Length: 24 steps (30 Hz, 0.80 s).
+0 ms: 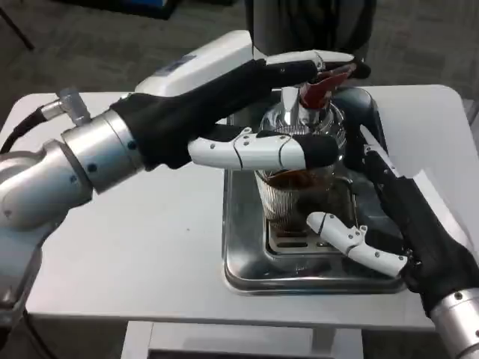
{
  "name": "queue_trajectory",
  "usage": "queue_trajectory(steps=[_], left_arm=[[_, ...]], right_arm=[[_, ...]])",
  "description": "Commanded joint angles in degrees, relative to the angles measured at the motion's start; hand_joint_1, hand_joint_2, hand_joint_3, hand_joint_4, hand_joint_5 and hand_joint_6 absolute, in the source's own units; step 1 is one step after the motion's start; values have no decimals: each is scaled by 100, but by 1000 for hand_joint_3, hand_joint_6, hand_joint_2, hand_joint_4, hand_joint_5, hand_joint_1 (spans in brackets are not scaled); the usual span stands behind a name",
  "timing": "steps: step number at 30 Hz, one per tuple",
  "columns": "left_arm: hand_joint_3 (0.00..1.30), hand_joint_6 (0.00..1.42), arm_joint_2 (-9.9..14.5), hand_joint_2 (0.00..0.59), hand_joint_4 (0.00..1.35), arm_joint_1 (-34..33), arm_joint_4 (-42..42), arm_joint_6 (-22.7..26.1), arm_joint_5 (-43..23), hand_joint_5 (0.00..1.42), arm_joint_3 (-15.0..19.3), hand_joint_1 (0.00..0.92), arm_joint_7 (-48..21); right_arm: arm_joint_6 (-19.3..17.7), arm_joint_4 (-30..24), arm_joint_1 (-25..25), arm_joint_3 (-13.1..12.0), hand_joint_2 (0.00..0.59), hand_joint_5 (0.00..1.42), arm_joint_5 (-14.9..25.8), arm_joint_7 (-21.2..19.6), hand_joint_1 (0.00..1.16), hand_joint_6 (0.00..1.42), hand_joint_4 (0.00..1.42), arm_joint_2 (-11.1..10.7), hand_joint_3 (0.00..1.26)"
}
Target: Grasp the cup under the faucet to collect the drink, then remove the cup.
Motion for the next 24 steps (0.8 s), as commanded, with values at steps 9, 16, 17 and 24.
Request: queue_trajectory(steps=[9, 16, 17, 24], left_arm=[[206, 192, 133, 92, 130, 304, 210, 107, -6, 238, -58, 0, -248], [206, 192, 44, 92, 130, 290, 296, 131, -193, 238, 51, 0, -133], [206, 192, 43, 92, 130, 292, 297, 133, -209, 238, 52, 0, -126], [205, 201, -14, 99, 130, 315, 286, 73, -311, 239, 139, 0, -22]], right_arm=[[-59, 202, -161, 76, 264, 111, 23, -113, 571, 197, 27, 39, 44], [-57, 239, -195, 71, 264, 111, 44, -126, 570, 197, 25, 33, 45], [-60, 242, -197, 68, 266, 111, 45, -129, 570, 197, 25, 32, 45], [-72, 255, -208, 48, 270, 111, 62, -143, 570, 197, 24, 26, 45]])
